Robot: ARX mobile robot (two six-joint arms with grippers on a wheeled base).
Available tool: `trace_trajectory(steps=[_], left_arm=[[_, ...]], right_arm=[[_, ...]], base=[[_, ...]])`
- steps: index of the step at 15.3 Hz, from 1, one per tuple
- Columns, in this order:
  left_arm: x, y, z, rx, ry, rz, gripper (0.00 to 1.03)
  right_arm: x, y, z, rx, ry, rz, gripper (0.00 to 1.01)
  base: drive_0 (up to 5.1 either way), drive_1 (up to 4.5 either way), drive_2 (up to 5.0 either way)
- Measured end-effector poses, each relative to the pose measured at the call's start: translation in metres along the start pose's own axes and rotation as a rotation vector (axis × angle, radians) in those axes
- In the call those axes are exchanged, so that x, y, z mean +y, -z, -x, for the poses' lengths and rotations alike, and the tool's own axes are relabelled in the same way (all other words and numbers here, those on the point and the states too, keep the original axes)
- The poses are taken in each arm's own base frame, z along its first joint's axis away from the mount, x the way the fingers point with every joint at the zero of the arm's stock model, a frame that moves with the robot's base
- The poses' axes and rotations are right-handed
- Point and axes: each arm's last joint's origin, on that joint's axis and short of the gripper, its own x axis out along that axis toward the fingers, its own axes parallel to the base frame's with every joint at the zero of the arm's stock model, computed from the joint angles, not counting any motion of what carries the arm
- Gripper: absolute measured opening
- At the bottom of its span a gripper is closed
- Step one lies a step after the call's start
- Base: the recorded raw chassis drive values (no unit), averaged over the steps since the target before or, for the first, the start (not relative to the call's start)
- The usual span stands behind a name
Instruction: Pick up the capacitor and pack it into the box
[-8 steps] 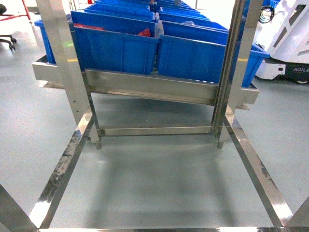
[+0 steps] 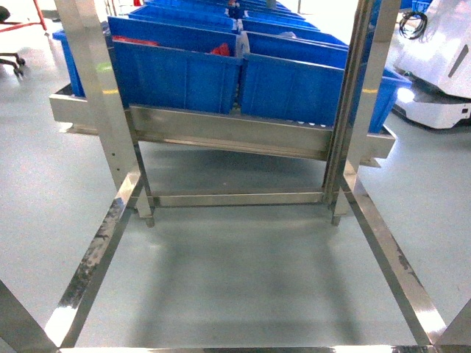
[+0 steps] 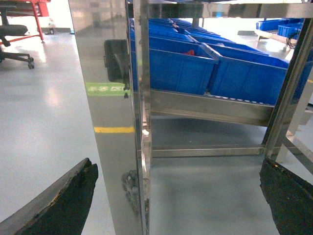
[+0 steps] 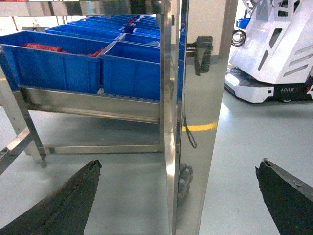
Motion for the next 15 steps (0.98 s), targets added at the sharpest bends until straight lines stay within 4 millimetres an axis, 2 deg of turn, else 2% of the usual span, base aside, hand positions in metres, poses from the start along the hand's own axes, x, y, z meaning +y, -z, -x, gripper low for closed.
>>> trace_trajectory(steps=[15], left_arm=[[0.0000,0.0001,0.0000,0.001,-0.002,0.000,0.98]], right_arm=[[0.0000,0.0001,0.0000,0.002,-0.001,0.000,0.98]], base=[[0.0,0.00,0.0]])
